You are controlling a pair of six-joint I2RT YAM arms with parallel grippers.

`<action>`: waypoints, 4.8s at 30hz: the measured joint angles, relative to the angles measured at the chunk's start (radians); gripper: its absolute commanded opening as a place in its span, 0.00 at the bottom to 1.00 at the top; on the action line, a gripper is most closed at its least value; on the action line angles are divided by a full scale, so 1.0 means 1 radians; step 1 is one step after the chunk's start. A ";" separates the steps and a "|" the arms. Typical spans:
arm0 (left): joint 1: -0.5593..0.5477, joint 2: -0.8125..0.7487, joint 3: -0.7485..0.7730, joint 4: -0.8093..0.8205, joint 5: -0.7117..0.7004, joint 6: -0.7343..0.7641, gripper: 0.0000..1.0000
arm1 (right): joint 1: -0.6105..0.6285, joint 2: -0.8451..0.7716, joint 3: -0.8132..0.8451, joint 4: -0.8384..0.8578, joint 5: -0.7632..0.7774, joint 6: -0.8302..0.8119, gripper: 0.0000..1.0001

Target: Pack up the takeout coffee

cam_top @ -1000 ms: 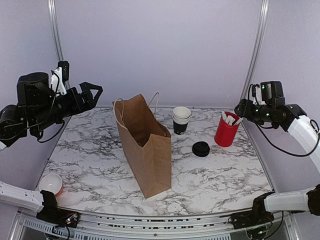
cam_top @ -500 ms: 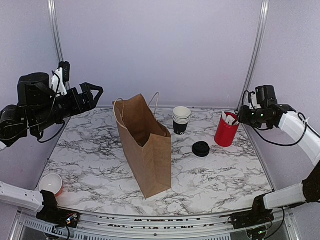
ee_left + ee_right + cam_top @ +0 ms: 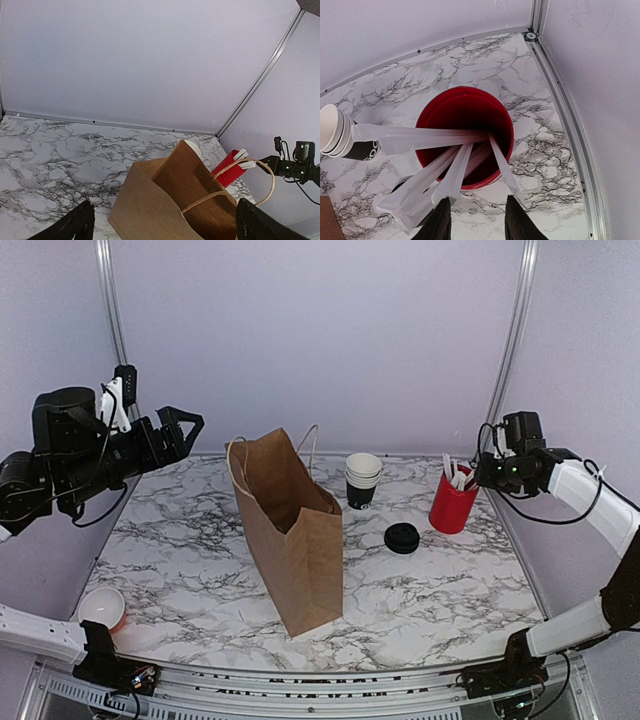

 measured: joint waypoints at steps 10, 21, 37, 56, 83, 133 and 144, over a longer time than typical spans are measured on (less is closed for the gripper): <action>0.000 -0.002 -0.006 -0.003 0.001 -0.012 0.99 | 0.000 -0.021 0.002 0.010 -0.007 -0.009 0.39; 0.003 0.007 -0.006 -0.004 0.004 -0.012 0.99 | 0.000 -0.081 0.037 -0.015 0.016 -0.009 0.42; 0.007 0.010 -0.006 -0.004 0.020 -0.012 0.99 | 0.000 0.070 0.032 -0.002 0.068 -0.047 0.31; 0.011 0.011 -0.006 -0.004 0.026 -0.012 0.99 | 0.009 0.070 0.031 0.040 0.122 -0.082 0.00; 0.012 0.033 -0.006 -0.004 0.037 -0.011 0.99 | 0.114 -0.069 0.400 -0.191 0.219 -0.111 0.00; 0.018 0.021 -0.019 0.000 0.035 -0.012 0.99 | 0.892 0.104 0.760 -0.204 -0.134 -0.238 0.00; 0.018 0.021 -0.019 0.000 0.036 -0.012 0.99 | 0.960 0.232 0.806 -0.295 -0.037 -0.270 0.32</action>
